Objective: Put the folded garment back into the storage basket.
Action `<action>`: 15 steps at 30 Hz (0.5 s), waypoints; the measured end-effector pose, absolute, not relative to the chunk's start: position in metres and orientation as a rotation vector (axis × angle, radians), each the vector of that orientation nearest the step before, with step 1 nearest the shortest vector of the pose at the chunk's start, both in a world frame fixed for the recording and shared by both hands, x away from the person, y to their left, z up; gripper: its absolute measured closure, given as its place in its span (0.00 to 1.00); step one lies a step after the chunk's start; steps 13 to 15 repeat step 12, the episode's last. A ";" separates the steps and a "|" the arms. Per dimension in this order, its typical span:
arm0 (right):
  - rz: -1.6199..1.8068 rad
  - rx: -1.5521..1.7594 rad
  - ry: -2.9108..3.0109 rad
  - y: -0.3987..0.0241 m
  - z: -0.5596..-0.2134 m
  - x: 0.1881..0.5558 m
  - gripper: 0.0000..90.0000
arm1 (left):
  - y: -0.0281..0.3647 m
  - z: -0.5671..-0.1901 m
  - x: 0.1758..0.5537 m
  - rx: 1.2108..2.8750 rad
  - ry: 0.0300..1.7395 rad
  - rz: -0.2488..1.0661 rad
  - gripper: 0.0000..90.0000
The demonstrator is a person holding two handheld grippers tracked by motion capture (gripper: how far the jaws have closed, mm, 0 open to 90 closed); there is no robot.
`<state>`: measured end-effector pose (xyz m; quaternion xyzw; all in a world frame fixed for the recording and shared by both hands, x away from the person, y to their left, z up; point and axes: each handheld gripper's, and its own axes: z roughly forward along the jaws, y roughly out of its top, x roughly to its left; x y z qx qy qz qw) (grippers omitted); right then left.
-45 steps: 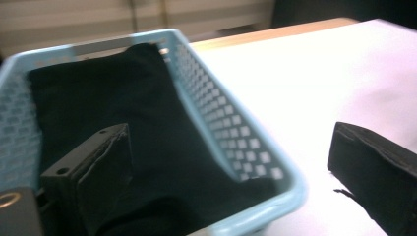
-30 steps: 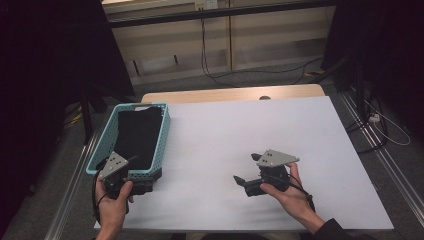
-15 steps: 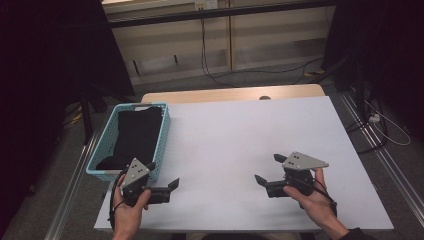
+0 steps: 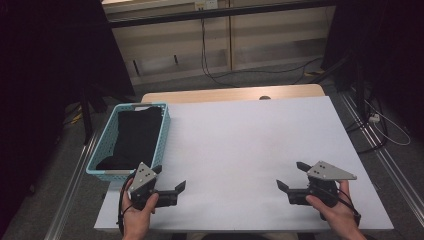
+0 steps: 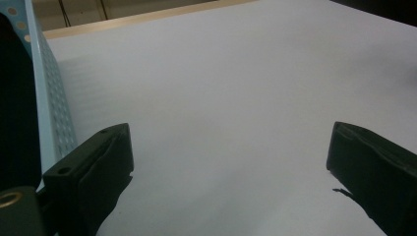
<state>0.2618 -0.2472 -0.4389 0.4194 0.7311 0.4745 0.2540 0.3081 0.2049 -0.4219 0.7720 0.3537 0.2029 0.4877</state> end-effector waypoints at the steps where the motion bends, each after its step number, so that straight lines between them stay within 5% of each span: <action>1: 1.286 1.142 1.978 -0.249 -0.440 0.259 0.12 | 0.204 -0.424 0.306 1.877 0.864 0.482 0.04; 15: 1.299 1.141 1.936 -0.252 -0.441 0.254 0.11 | 0.203 -0.430 0.306 1.919 0.840 0.467 0.04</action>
